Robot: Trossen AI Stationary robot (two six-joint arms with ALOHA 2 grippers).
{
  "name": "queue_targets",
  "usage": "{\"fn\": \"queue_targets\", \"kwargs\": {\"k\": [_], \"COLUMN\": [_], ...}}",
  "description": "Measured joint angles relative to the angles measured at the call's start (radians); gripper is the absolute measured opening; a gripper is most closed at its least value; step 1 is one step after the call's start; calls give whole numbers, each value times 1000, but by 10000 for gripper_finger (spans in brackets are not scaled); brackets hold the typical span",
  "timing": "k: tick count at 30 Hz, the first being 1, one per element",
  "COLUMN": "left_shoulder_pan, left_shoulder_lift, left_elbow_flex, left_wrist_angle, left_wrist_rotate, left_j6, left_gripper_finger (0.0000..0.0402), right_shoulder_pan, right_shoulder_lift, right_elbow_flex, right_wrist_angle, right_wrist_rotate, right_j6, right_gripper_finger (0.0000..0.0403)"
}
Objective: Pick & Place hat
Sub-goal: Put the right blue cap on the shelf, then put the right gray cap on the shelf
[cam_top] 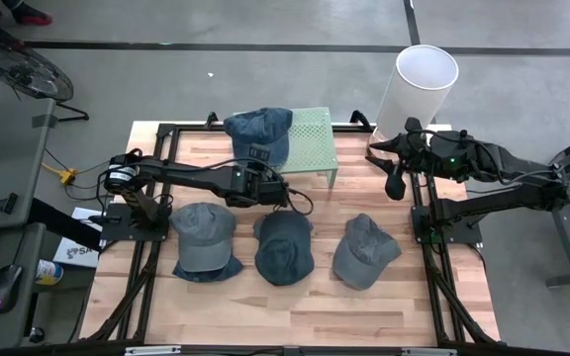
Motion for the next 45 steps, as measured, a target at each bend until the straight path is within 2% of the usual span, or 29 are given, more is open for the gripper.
{"fn": "queue_targets", "kwargs": {"k": [14,17,21,25,28,37,45], "left_shoulder_pan": [0,0,0,-1,-1,-20,-50], "left_shoulder_lift": [0,0,1,2,2,3,3], "left_elbow_flex": [0,0,-1,-1,-1,42,116], "left_wrist_angle": [30,56,57,56,57,49,-33], "left_wrist_rotate": [27,58,101,92,78,-5,-22], "left_j6": [17,17,19,19,18,19,15], "left_gripper_finger": [47,68,118,162,178,184,184], "right_shoulder_pan": [0,0,0,0,0,0,0], "right_shoulder_lift": [0,0,0,0,0,0,0], "right_elbow_flex": [0,0,0,0,0,0,0], "right_wrist_angle": [0,0,-7,-17,-17,-19,-47], "right_wrist_rotate": [-5,-5,-5,-12,-12,-23,-36], "right_j6": [0,11,19,26,33,42,68], "right_gripper_finger": [142,142,142,142,142,142,142]}}
